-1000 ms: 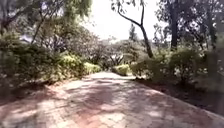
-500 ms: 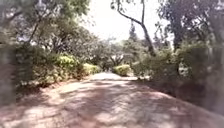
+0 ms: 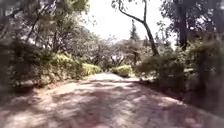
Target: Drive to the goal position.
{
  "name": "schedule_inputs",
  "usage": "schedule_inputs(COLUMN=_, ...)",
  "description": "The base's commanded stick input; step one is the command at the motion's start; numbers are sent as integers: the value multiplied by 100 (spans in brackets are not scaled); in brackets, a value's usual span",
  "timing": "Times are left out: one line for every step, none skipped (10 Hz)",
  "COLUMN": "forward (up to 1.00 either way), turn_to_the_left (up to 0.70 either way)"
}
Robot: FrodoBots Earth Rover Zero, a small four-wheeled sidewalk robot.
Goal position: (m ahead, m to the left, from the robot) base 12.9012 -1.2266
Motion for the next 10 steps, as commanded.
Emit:
schedule_inputs(forward=70, turn_to_the_left=0)
schedule_inputs(forward=70, turn_to_the_left=0)
schedule_inputs(forward=70, turn_to_the_left=0)
schedule_inputs(forward=70, turn_to_the_left=0)
schedule_inputs(forward=70, turn_to_the_left=0)
schedule_inputs(forward=70, turn_to_the_left=0)
schedule_inputs(forward=70, turn_to_the_left=0)
schedule_inputs(forward=70, turn_to_the_left=0)
schedule_inputs(forward=70, turn_to_the_left=0)
schedule_inputs(forward=70, turn_to_the_left=0)
